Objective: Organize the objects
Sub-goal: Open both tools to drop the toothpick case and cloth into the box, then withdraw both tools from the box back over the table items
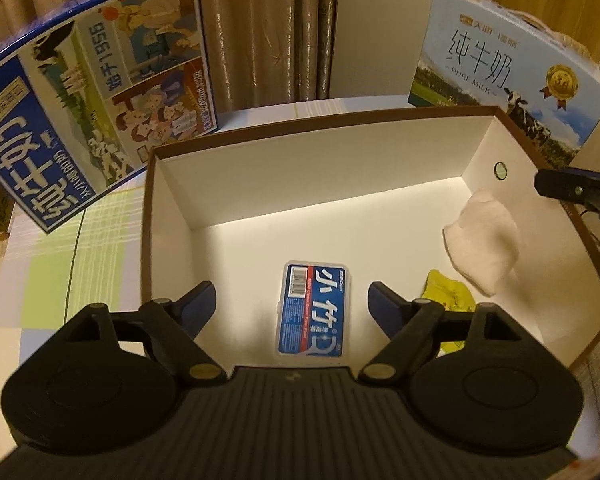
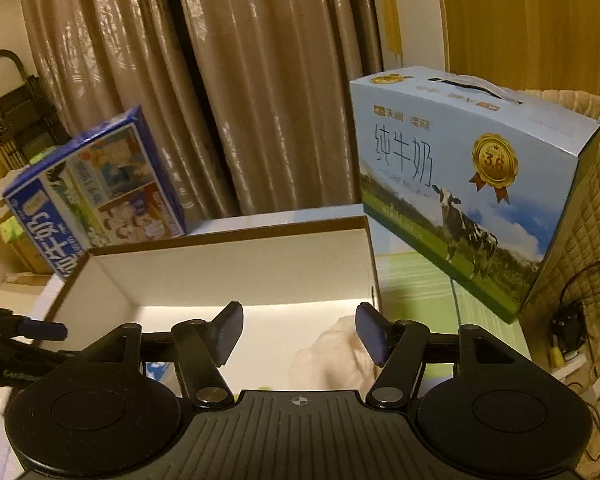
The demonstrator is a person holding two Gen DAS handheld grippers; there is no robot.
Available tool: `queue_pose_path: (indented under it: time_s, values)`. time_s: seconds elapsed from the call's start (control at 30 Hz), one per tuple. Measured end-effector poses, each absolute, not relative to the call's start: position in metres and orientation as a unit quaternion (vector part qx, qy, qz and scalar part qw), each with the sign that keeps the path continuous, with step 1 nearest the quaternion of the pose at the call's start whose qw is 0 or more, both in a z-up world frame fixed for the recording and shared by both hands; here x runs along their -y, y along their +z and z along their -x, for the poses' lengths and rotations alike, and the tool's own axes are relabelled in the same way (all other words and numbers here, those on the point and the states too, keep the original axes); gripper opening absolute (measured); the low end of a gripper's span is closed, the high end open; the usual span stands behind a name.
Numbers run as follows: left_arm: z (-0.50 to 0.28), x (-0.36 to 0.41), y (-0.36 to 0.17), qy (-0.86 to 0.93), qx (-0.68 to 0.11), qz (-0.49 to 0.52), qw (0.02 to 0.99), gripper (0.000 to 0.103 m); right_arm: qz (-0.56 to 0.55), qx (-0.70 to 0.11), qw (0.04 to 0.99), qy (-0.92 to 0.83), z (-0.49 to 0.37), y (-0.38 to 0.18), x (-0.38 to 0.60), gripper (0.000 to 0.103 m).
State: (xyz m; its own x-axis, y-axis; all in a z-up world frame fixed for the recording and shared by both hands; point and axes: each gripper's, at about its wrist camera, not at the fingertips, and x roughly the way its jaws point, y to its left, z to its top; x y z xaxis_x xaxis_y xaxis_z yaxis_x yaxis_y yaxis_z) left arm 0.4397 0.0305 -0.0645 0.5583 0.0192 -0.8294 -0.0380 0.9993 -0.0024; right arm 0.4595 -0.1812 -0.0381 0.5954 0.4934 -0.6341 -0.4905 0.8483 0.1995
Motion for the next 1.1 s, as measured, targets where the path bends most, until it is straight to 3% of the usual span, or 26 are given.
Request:
queue_pose_path:
  time_s: [0.37, 1.1]
  values:
    - [-0.391, -0.032, -0.034, 0.015, -0.456, 0.037, 0.889, 0.085, -0.050, -0.385, 0.873, 0.295, -0.411, -0.019, 0.207, 0.069]
    - [-0.272, -0.020, 0.006, 0.031, -0.443, 0.076, 0.893, 0.087, -0.055, -0.387, 0.869, 0.303, -0.312, 0.018, 0.238, 0.071]
